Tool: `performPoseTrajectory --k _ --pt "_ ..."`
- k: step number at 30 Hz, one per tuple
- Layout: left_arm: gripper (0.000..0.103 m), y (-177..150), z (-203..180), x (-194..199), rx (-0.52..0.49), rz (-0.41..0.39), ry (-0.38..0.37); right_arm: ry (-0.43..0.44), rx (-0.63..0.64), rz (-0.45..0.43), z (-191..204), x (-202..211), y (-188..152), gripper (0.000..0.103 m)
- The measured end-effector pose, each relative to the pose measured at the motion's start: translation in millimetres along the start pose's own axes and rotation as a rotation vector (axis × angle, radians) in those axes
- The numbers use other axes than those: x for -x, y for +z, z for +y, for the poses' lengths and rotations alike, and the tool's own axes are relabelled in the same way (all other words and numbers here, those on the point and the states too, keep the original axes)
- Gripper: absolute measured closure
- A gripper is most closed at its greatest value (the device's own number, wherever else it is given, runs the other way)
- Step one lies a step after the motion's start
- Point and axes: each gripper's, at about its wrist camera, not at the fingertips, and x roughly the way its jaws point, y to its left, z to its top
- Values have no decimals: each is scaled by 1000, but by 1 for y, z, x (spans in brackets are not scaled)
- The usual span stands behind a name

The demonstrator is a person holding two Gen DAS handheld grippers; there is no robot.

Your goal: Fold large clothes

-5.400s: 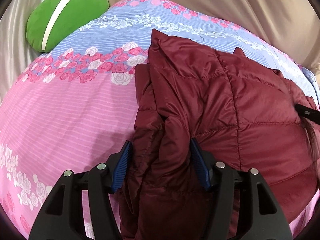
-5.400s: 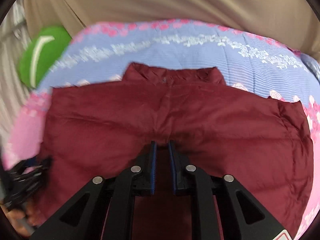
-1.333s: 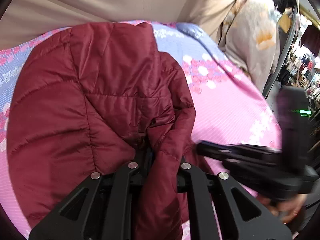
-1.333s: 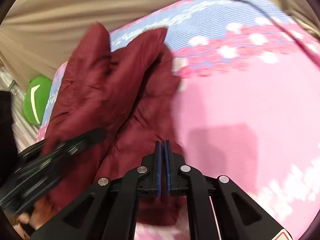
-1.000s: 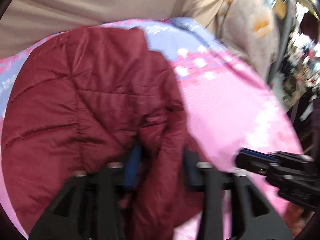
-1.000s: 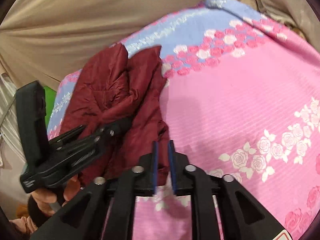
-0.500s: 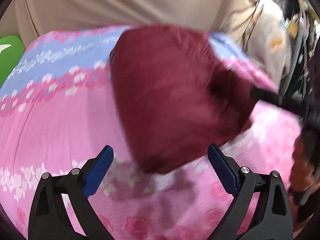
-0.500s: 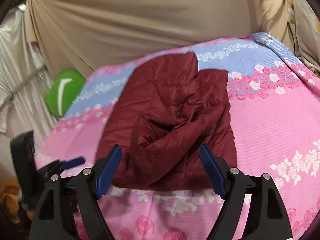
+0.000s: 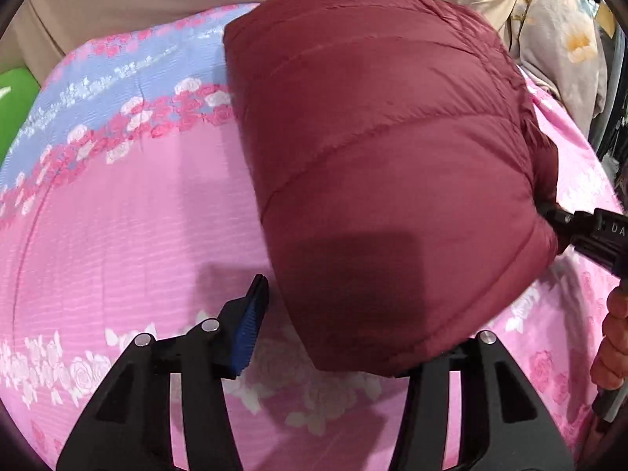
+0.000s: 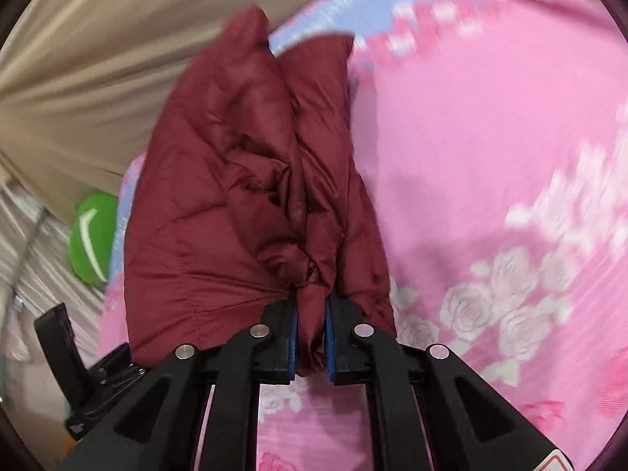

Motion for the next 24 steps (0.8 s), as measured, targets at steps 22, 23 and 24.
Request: performPoseTrajectory --k 22,23,24 --pt "43 94 -5 47 52 -175 -86 -178 161 -187 87 -13 121 54" --pt "43 97 -8 38 49 -163 -66 -178 151 -172 91 -23 125 76" --pt "42 100 -11 26 45 -149 -51 -158 150 -152 91 -31 128 96"
